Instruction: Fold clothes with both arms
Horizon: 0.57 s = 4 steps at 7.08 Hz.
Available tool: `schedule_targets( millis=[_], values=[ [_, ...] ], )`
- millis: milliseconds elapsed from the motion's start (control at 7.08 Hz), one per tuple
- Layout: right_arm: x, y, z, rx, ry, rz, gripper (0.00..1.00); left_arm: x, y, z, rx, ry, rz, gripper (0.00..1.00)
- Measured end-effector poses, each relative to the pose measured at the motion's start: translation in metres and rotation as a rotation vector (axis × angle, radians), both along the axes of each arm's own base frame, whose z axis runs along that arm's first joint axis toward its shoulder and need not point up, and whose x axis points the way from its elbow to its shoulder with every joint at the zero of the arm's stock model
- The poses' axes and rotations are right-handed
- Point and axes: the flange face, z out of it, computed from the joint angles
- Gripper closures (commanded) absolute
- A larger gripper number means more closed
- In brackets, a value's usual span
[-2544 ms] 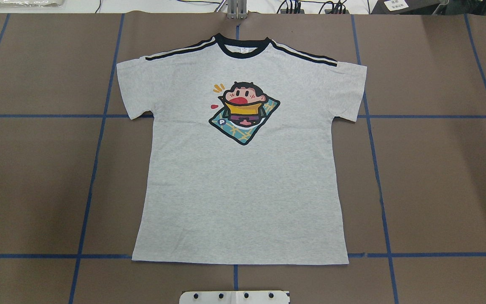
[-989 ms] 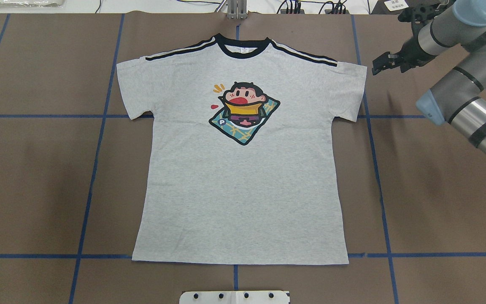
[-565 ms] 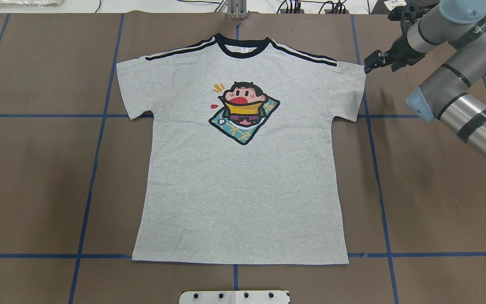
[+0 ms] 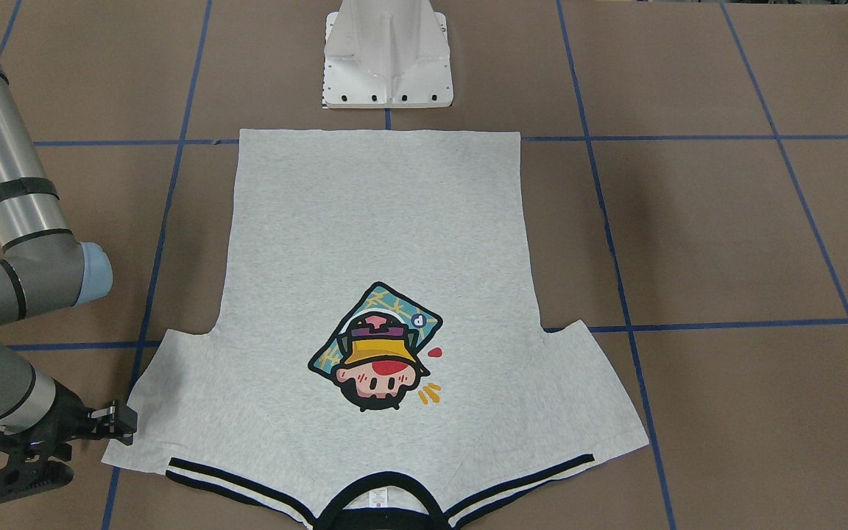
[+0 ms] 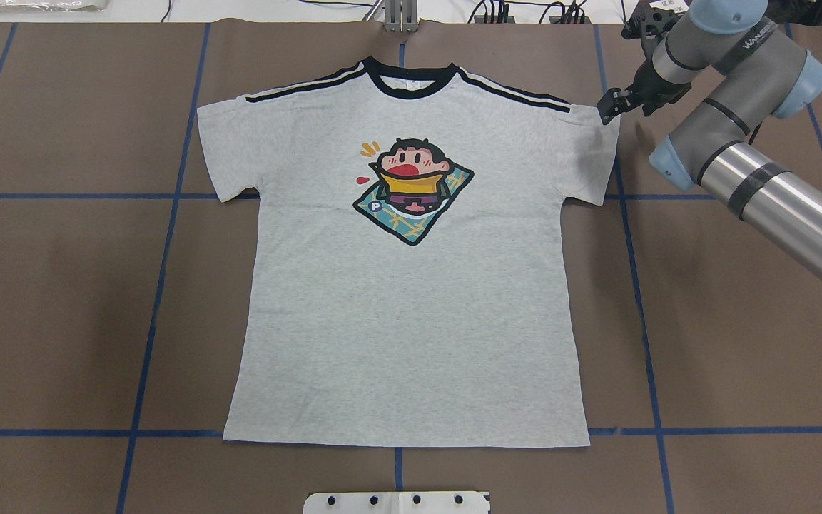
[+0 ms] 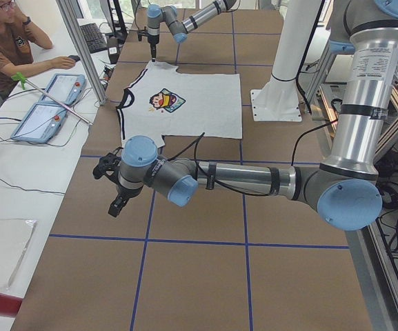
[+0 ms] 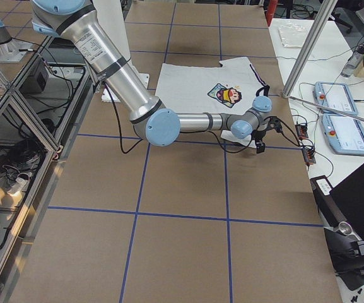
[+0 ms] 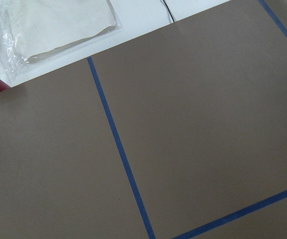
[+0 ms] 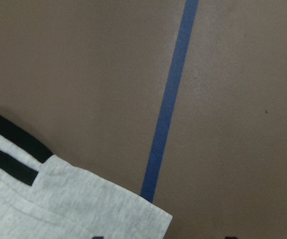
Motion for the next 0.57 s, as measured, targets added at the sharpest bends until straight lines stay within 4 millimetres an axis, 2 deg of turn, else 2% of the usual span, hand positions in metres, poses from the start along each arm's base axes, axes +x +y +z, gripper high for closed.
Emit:
schedule_targets(
  millis=[565],
  values=[
    [-0.0088,-0.0065,-0.0009,-0.01,0.009,-0.008,0.43,0.0002,-0.0059,-0.0081,0.011,0.002,-0.002,0.01]
  ],
)
